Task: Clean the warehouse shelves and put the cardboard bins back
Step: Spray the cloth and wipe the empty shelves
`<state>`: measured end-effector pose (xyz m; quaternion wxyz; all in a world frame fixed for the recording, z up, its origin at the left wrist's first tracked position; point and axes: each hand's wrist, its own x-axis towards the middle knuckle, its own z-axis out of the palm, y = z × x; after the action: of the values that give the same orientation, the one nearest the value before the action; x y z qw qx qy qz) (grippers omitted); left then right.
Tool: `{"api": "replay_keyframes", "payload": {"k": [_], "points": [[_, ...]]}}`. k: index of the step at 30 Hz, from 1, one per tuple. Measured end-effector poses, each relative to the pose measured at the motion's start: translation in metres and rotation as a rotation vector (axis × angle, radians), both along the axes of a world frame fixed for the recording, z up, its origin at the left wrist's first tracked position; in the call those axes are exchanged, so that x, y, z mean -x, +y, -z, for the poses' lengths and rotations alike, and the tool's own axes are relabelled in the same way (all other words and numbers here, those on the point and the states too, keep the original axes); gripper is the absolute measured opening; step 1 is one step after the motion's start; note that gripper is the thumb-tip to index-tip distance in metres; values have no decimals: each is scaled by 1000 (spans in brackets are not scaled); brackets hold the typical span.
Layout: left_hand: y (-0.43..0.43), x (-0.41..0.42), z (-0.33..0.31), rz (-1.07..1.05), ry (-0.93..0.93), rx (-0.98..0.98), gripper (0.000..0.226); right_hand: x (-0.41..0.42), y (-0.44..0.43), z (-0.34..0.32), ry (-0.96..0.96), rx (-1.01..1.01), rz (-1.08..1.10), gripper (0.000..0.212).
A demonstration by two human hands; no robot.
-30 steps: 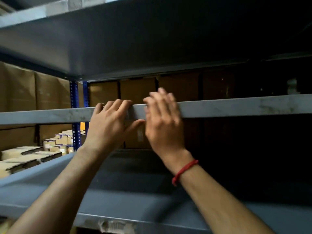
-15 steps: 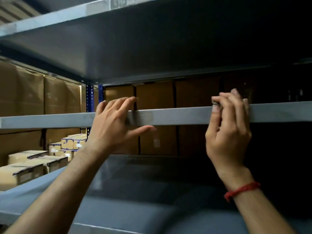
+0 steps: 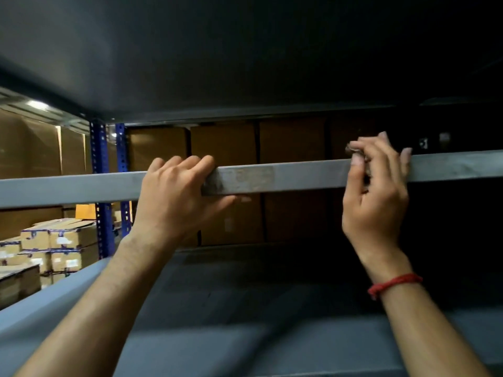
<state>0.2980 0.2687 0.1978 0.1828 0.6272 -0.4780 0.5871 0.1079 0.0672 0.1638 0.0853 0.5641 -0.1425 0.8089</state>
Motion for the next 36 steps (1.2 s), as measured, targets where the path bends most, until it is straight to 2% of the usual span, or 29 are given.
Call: {"api": "replay_keyframes", "payload": {"k": [4,9,12,15,18,21,25,30,36], "points": [[-1,2,0,-7,39,-11,58,-33,31,-5,-129,-27,-69,26],[8,0,-3,113,127,-7,43,-118,103,-2,245,240,-62,29],[23,-10,3,94,149,-42,55,-105,87,-12,372,369,-25,30],[48,-33,10,-13,229,12,66,-74,57,-9,320,298,51,30],[74,-49,17,-76,245,93,74,-75,64,0,213,166,-8,28],[77,-48,19,-80,264,76,76,-95,85,0,159,130,-62,28],[76,-51,18,-71,272,82,78,-141,130,-1,226,169,-110,32],[84,-55,17,-56,266,76,70,-174,160,-8,454,302,-93,41],[96,-76,16,-9,172,20,64,-147,133,3,358,299,-100,37]]}}
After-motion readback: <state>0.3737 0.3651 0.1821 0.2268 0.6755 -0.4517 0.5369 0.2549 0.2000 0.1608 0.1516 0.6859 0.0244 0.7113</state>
